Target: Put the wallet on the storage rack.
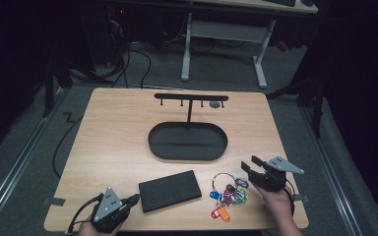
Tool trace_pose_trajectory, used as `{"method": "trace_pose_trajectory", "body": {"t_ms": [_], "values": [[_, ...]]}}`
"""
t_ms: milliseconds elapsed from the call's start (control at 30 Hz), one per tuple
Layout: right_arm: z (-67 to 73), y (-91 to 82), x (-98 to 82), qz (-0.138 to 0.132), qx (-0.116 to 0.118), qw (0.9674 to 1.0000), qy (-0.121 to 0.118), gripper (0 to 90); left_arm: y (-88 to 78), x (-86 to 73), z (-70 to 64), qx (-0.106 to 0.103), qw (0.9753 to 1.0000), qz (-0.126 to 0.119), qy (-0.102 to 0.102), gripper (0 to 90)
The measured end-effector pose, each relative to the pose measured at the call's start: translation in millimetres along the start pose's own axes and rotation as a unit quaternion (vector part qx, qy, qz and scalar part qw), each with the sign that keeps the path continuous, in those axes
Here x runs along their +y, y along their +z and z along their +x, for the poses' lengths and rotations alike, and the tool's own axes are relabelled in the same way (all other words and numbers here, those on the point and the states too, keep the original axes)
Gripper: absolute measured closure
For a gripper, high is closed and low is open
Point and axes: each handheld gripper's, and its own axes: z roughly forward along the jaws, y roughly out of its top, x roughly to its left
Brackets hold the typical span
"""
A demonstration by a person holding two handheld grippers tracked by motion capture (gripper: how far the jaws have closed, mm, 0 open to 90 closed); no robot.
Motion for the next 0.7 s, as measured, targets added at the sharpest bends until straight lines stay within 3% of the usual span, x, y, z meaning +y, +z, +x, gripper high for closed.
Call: {"method": "trace_pose_trajectory", "body": {"t_ms": [33, 167, 233, 267, 300, 333, 367, 433, 467, 500, 533, 567, 633, 700], "values": [[-2.1, -5.7, -3.9, 0.003, -0.008, 1.0, 0.003, 47.2, 14.2, 7.3, -10.4, -0.025, 0.9994, 0.014, 0.017, 90.0], [-7.6, -18.5, -12.3, 0.007, -0.024, 0.9996, 0.013, 47.4, 47.3, 22.5, -36.9, -0.068, 0.9948, 0.042, 0.062, 90.0], [-8.9, -26.3, -15.6, 0.008, -0.032, 0.9993, 0.017, 47.5, 64.7, 27.8, -47.7, -0.073, 0.9916, 0.061, 0.088, 90.0], [-8.9, -26.3, -15.6, 0.008, -0.032, 0.9993, 0.017, 47.5, 64.7, 27.8, -47.7, -0.073, 0.9916, 0.061, 0.088, 90.0], [-10.0, -34.8, -18.9, 0.005, -0.04, 0.9991, 0.017, 47.6, 80.6, 30.7, -55.4, -0.078, 0.9879, 0.084, 0.104, 90.0], [-10.6, -38.9, -20.7, 0.004, -0.044, 0.9989, 0.015, 47.7, 80.6, 30.7, -55.4, -0.078, 0.9879, 0.084, 0.104, 90.0], [-11.2, -42.7, -22.6, 0.005, -0.048, 0.9987, 0.014, 47.8, 92.6, 32.8, -60.6, -0.08, 0.9846, 0.103, 0.116, 90.0], [-13.7, -49.5, -26.7, 0.005, -0.055, 0.9983, 0.019, 48.0, 97.1, 34.0, -63.0, -0.08, 0.9834, 0.11, 0.12, 90.0], [-15.0, -52.5, -28.5, 0.006, -0.059, 0.998, 0.023, 48.1, 105.0, 36.3, -68.6, -0.079, 0.9799, 0.122, 0.136, 90.0], [-16.2, -55.2, -30.1, 0.006, -0.062, 0.9977, 0.026, 48.1, 108.5, 36.9, -71.2, -0.075, 0.9788, 0.126, 0.143, 90.0], [-16.2, -55.2, -30.1, 0.006, -0.062, 0.9977, 0.026, 48.1, 108.5, 36.9, -71.2, -0.075, 0.9788, 0.126, 0.143, 90.0], [-17.7, -59.2, -32.5, 0.006, -0.068, 0.9972, 0.03, 48.3, 113.7, 39.0, -70.5, -0.06, 0.9779, 0.134, 0.149, 90.0], [-18.2, -61.3, -34.2, 0.007, -0.071, 0.9969, 0.031, 48.3, 117.2, 42.7, -62.5, -0.059, 0.9803, 0.136, 0.13, 90.0], [-17.0, -62.4, -35.0, 0.009, -0.073, 0.9968, 0.031, 48.3, 120.7, 45.8, -58.4, -0.043, 0.9812, 0.135, 0.13, 90.0]]}}
